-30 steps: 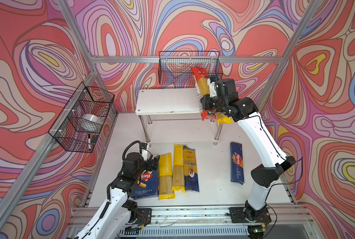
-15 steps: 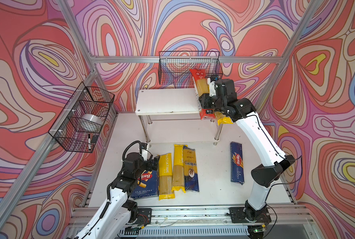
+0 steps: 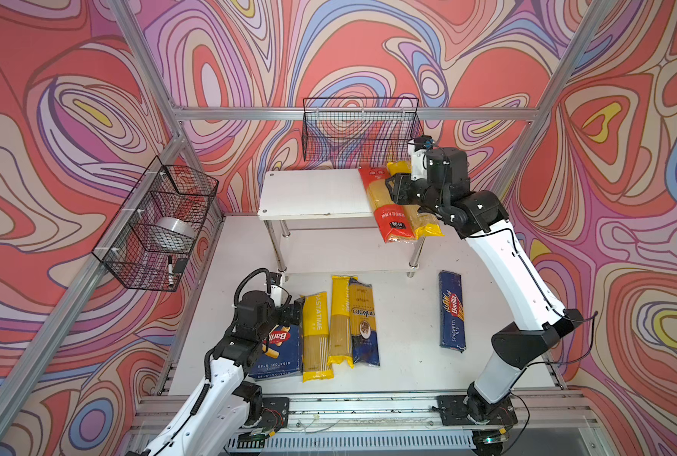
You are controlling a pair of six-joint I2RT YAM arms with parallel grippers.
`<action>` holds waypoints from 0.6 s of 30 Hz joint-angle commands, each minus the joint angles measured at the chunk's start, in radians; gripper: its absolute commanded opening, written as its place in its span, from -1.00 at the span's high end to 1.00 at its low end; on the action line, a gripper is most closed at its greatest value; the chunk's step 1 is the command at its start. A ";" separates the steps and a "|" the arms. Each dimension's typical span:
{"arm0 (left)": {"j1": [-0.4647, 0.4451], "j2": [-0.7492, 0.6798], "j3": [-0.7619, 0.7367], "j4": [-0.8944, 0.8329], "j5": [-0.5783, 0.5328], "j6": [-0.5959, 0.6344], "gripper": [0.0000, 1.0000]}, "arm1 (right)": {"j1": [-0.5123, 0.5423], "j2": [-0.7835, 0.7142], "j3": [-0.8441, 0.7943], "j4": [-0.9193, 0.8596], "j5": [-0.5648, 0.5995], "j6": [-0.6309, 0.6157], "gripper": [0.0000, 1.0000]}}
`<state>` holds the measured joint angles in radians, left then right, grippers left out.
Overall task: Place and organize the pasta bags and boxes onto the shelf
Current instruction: 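Lower the red bag onto the shelf top beside the yellow bag, then open the right gripper and draw it back from the standing red bag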
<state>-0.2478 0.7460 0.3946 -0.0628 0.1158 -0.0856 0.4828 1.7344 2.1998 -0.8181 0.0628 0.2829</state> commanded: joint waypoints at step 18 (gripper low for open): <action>-0.001 -0.009 -0.008 -0.006 0.005 0.006 -1.00 | 0.005 -0.297 -0.162 -0.255 -0.285 -0.235 0.03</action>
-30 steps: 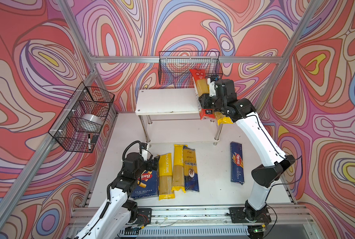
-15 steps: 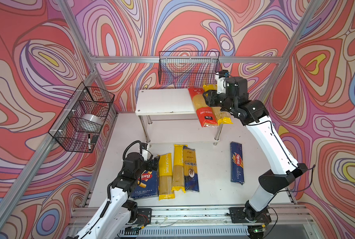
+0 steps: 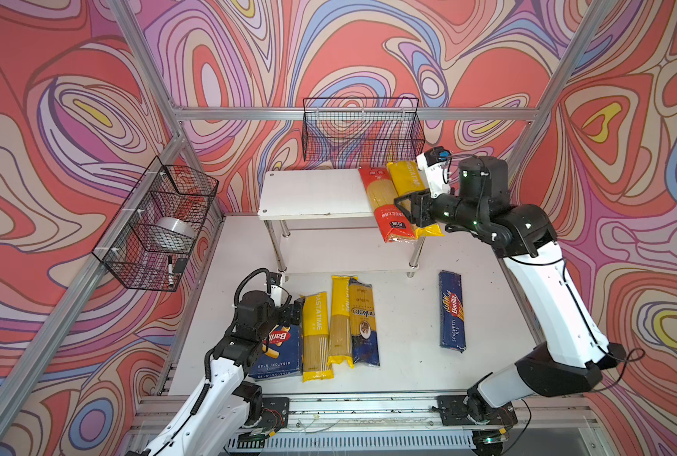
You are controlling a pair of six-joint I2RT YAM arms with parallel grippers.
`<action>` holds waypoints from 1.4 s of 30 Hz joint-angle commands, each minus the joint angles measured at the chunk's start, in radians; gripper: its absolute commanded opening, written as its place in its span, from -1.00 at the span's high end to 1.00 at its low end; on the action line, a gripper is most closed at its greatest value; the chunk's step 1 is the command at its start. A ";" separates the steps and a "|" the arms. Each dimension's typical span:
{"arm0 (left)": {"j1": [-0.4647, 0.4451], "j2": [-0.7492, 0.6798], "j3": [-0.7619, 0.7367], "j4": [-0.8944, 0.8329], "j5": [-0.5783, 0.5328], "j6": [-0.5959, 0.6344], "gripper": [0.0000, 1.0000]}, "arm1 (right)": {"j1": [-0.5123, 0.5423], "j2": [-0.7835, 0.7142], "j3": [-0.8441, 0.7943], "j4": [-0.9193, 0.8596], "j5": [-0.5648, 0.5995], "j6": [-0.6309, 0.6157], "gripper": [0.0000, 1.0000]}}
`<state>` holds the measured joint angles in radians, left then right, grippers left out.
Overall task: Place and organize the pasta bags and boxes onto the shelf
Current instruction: 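Open the right gripper and draw it back from the standing red bag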
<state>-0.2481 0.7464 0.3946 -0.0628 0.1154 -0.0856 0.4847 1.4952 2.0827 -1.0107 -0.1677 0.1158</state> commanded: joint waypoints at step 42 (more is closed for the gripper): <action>0.000 -0.011 -0.009 -0.006 0.000 0.004 -1.00 | 0.039 -0.127 -0.425 0.180 -0.248 -0.091 0.20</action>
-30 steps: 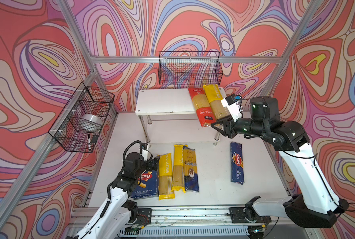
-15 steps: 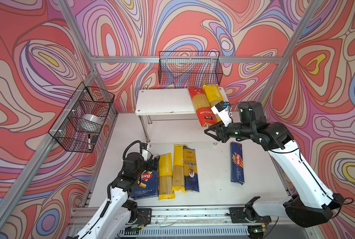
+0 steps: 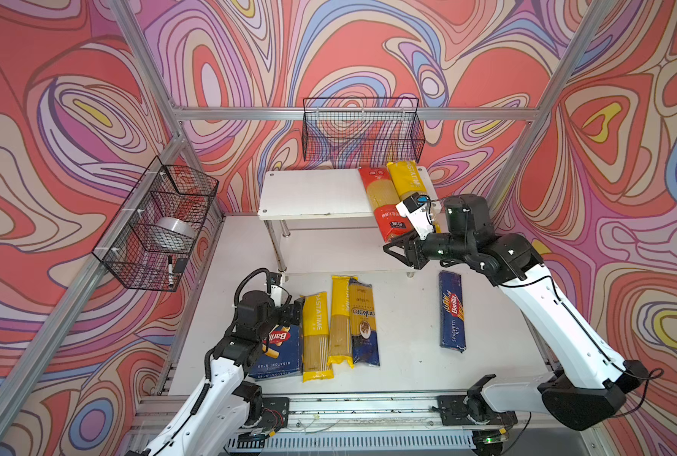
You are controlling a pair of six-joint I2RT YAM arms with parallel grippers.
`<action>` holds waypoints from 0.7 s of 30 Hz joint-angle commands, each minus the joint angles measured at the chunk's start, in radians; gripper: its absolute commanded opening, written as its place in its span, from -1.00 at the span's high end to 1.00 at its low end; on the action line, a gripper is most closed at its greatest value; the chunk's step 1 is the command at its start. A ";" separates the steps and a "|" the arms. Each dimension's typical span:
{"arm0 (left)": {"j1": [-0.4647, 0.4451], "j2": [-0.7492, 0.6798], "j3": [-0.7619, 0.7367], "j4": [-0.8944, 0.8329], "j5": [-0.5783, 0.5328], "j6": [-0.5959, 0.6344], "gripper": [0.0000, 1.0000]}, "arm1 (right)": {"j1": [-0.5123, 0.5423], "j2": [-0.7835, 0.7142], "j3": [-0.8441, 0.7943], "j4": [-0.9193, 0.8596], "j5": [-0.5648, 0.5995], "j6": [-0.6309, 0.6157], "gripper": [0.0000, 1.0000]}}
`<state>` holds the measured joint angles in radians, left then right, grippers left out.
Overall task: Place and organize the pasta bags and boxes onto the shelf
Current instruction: 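Open the right gripper and draw it back from the standing red bag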
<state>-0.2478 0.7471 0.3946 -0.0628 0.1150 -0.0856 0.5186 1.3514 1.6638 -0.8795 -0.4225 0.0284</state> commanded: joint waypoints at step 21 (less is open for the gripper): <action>-0.001 -0.006 -0.006 -0.006 -0.004 0.002 -1.00 | 0.004 0.120 0.024 0.185 0.083 0.002 0.15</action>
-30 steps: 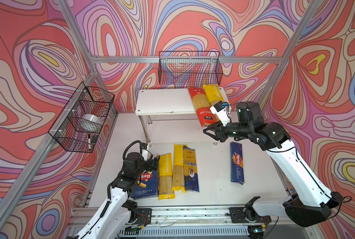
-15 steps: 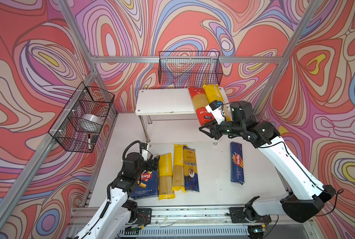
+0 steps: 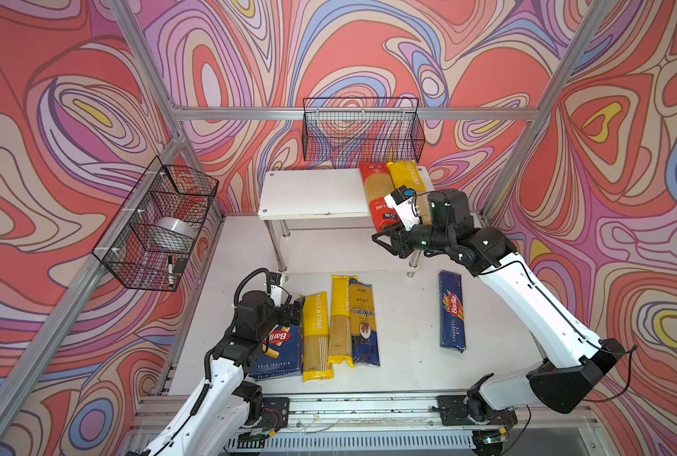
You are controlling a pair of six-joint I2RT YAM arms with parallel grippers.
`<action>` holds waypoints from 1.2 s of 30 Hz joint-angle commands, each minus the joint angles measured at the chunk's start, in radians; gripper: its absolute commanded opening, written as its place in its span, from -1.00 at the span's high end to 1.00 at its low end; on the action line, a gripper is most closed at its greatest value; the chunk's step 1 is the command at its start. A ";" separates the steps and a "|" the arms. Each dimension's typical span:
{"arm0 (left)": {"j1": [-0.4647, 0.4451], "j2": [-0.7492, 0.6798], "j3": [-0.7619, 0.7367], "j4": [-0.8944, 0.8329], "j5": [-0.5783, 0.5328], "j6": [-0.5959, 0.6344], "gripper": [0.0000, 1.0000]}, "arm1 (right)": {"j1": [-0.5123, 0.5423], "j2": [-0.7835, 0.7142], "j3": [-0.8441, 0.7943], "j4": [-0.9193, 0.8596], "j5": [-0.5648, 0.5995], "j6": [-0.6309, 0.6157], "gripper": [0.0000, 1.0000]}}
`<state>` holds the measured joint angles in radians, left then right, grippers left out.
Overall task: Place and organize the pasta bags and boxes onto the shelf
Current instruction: 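Open the right gripper and draw it back from the standing red bag, then move the right gripper down over the blue Barilla spaghetti box while the left gripper shifts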
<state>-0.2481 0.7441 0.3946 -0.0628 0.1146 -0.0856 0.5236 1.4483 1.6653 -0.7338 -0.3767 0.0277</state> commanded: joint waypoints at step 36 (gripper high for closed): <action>0.000 -0.021 -0.013 -0.005 0.052 0.017 -1.00 | 0.076 -0.340 -0.330 -0.065 0.071 0.107 0.06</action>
<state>-0.2478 0.7315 0.3943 -0.0628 0.1272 -0.0826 0.5926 1.1431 1.3884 -0.8249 -0.3332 0.0925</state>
